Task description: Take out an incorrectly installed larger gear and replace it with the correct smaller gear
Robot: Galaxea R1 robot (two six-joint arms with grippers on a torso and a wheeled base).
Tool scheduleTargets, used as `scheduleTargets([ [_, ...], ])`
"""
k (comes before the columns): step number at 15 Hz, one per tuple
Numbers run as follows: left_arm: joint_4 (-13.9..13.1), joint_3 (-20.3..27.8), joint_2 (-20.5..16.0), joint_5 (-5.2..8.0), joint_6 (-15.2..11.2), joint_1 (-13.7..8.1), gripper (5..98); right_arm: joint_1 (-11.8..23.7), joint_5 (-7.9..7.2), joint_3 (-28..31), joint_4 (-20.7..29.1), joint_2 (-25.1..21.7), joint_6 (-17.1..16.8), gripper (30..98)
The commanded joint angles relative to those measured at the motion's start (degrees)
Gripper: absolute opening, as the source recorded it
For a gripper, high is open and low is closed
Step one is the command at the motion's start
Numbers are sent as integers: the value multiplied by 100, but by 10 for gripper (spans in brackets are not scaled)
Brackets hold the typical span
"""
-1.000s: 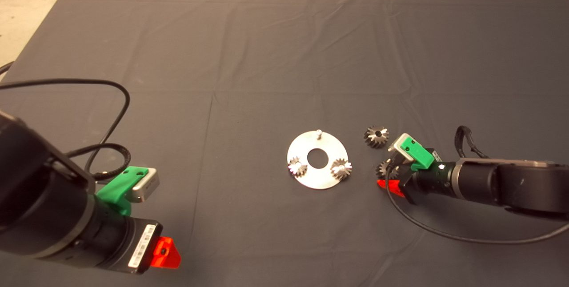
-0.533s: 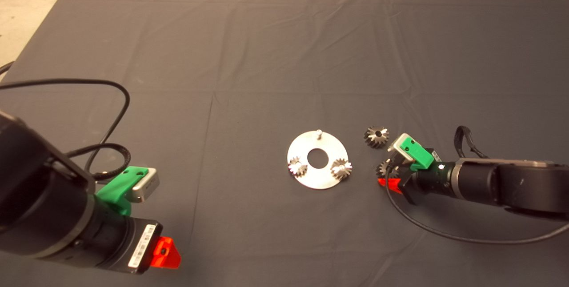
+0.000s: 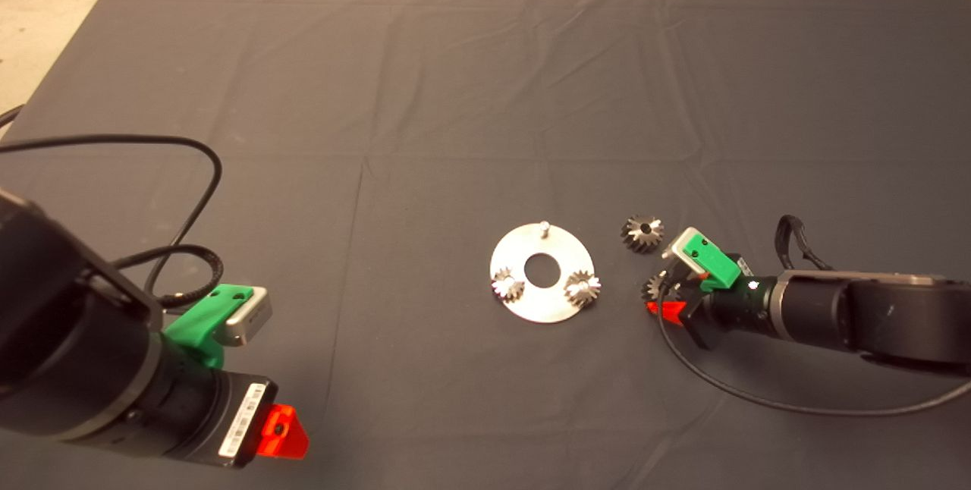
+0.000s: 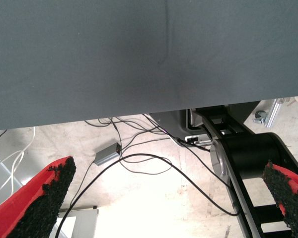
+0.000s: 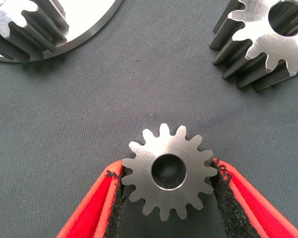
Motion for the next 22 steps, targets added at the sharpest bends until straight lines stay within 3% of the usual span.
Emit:
scheduleTargets([
  [1, -59, 61, -29, 37, 5, 1, 978, 17, 22, -20, -133, -37, 38, 437],
  [9, -59, 61, -29, 37, 5, 9, 978, -1, 28, 24, -133, -46, 38, 418],
  [15, -59, 61, -29, 37, 5, 9, 978, 61, 5, 521, -133, -187, 113, 404],
  [18, -59, 61, -38, 37, 5, 9, 978, 164, -125, 883, -124, -178, 125, 403],
  [22, -65, 61, -38, 98, 5, 9, 978, 388, -303, 888, -115, -134, 319, 403],
])
